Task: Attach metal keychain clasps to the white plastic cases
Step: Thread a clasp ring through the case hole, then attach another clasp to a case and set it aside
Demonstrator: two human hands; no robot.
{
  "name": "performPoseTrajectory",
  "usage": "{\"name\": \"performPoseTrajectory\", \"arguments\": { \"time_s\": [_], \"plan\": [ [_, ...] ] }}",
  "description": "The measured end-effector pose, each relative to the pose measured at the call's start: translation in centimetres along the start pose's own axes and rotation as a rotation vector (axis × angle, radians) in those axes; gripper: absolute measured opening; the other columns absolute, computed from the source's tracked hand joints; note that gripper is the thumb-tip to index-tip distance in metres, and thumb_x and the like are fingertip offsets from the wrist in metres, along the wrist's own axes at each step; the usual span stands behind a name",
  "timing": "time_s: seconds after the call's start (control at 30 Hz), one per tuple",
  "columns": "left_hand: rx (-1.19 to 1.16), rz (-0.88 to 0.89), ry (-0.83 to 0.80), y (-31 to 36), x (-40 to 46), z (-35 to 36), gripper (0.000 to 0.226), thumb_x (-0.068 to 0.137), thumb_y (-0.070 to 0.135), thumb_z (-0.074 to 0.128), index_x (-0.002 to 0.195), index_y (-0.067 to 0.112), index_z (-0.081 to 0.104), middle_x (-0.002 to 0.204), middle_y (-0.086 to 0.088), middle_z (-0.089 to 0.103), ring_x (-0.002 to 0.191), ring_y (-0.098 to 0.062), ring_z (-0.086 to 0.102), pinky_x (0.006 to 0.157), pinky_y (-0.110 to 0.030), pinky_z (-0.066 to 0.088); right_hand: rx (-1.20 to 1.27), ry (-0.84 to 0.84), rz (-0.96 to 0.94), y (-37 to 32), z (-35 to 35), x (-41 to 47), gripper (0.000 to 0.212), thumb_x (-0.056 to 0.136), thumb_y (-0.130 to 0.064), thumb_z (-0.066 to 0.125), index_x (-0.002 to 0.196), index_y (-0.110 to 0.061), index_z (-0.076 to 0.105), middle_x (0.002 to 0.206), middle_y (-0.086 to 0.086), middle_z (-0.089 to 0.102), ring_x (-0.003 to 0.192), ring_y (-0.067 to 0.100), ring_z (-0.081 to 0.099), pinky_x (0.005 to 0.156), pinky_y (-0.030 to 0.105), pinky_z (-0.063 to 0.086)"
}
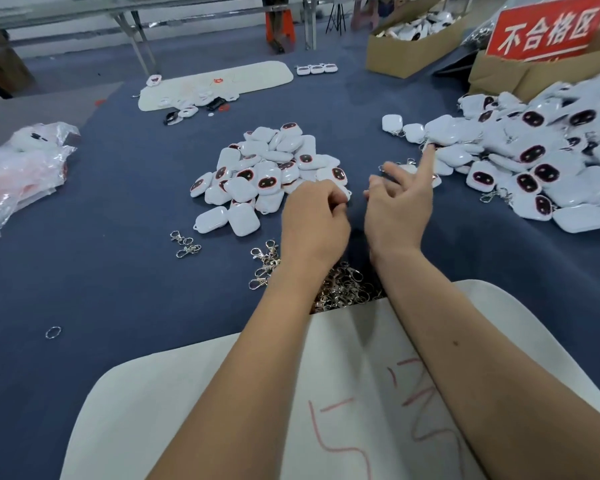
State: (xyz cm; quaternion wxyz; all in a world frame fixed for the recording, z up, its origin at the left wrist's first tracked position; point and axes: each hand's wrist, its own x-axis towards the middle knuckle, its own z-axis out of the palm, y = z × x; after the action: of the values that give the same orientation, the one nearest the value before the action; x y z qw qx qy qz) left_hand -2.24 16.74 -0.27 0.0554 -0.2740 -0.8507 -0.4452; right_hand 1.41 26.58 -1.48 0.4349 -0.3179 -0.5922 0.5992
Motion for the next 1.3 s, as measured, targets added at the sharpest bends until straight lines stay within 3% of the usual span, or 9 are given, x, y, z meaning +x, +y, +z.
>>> {"name": "performPoseTrajectory", "arguments": {
  "time_s": [0.1, 0.2, 0.5, 0.6, 0.73, 0.87, 1.03, 1.2, 1.3],
  "plan": [
    [-0.009, -0.03, 0.025, -0.7, -0.6, -1.8, 0.012, 0.086, 0.007, 0.065, 0.083, 0.016, 0.073, 0.089, 0.006, 0.071, 0.091, -0.015, 0.062, 0.087, -0.037, 0.049, -0.179, -0.093, -0.065, 0.0, 0.2, -0.4, 0.046, 0.092, 0.003, 0.056, 0.135, -0.014, 0.061, 0.107, -0.003, 0.069, 0.095, 0.013, 0.07, 0.096, 0.039, 0.056],
    [-0.007, -0.058, 0.075, -1.5, -1.4, -3.7, 0.017, 0.086, 0.008, 0.064, 0.083, 0.022, 0.073, 0.088, 0.012, 0.07, 0.091, -0.009, 0.062, 0.086, -0.031, 0.05, -0.349, -0.184, -0.176, -0.2, 0.3, -0.9, 0.029, 0.09, 0.001, 0.058, 0.11, -0.014, 0.072, 0.096, -0.005, 0.072, 0.087, 0.006, 0.067, 0.092, 0.027, 0.054],
    [-0.082, -0.226, 0.255, -4.5, -4.1, -7.0, 0.017, 0.093, 0.014, 0.066, 0.081, 0.025, 0.071, 0.083, 0.012, 0.071, 0.08, -0.006, 0.068, 0.08, -0.027, 0.055, -0.661, -0.315, -0.374, -0.2, 0.7, -1.5, 0.028, 0.092, -0.001, 0.062, 0.108, -0.018, 0.077, 0.116, 0.004, 0.071, 0.111, 0.026, 0.058, 0.089, 0.026, 0.043],
    [-0.226, -0.33, 0.265, -4.6, -3.8, -6.9, 0.019, 0.097, 0.016, 0.06, 0.08, 0.017, 0.07, 0.07, 0.002, 0.072, 0.062, -0.007, 0.071, 0.07, -0.03, 0.057, -0.754, -0.4, -0.436, 0.0, 0.8, -1.6, 0.032, 0.091, -0.002, 0.064, 0.117, -0.018, 0.074, 0.124, 0.004, 0.066, 0.118, 0.027, 0.051, 0.091, 0.021, 0.035],
    [-0.25, -0.33, 0.23, -4.4, -3.5, -6.7, 0.018, 0.096, 0.019, 0.061, 0.08, 0.017, 0.07, 0.071, 0.0, 0.072, 0.061, -0.01, 0.071, 0.069, -0.03, 0.057, -0.735, -0.519, -0.444, 0.2, 1.2, -1.5, 0.045, 0.091, 0.001, 0.063, 0.131, -0.019, 0.066, 0.135, -0.003, 0.064, 0.125, 0.022, 0.052, 0.092, 0.018, 0.031],
    [-0.227, -0.311, 0.193, -4.2, -3.1, -6.3, 0.019, 0.095, 0.02, 0.061, 0.078, 0.019, 0.07, 0.076, 0.003, 0.072, 0.075, -0.021, 0.073, 0.077, -0.035, 0.057, -0.749, -0.563, -0.497, 0.2, 1.2, -1.6, 0.044, 0.089, -0.013, 0.072, 0.132, -0.021, 0.067, 0.121, -0.004, 0.071, 0.111, 0.02, 0.057, 0.088, 0.024, 0.038],
    [-0.187, -0.308, 0.172, -4.3, -2.7, -5.9, 0.021, 0.095, 0.017, 0.06, 0.076, 0.019, 0.069, 0.079, 0.0, 0.072, 0.079, -0.025, 0.072, 0.084, -0.043, 0.055, -0.638, -0.733, -0.543, -0.2, 0.7, -2.5, 0.015, 0.092, -0.029, 0.075, 0.106, -0.027, 0.08, 0.084, -0.019, 0.072, 0.075, 0.001, 0.058, 0.074, 0.026, 0.046],
    [-0.227, -0.331, 0.187, -4.4, -2.4, -6.0, 0.022, 0.096, 0.02, 0.058, 0.078, 0.018, 0.071, 0.077, -0.003, 0.073, 0.079, -0.025, 0.073, 0.083, -0.048, 0.057, -0.493, -0.889, -0.423, -0.6, 0.6, -2.6, 0.013, 0.099, -0.024, 0.067, 0.098, -0.028, 0.08, 0.077, -0.004, 0.073, 0.068, 0.012, 0.059, 0.069, 0.034, 0.049],
    [-0.23, -0.322, 0.18, -4.4, -2.4, -6.0, 0.024, 0.097, 0.022, 0.058, 0.077, 0.019, 0.07, 0.076, -0.001, 0.073, 0.078, -0.025, 0.073, 0.082, -0.048, 0.057, -0.484, -0.878, -0.406, -0.6, 0.6, -2.4, 0.015, 0.101, -0.025, 0.065, 0.095, -0.029, 0.078, 0.078, -0.009, 0.073, 0.074, 0.009, 0.063, 0.073, 0.033, 0.05]
  ]
}}
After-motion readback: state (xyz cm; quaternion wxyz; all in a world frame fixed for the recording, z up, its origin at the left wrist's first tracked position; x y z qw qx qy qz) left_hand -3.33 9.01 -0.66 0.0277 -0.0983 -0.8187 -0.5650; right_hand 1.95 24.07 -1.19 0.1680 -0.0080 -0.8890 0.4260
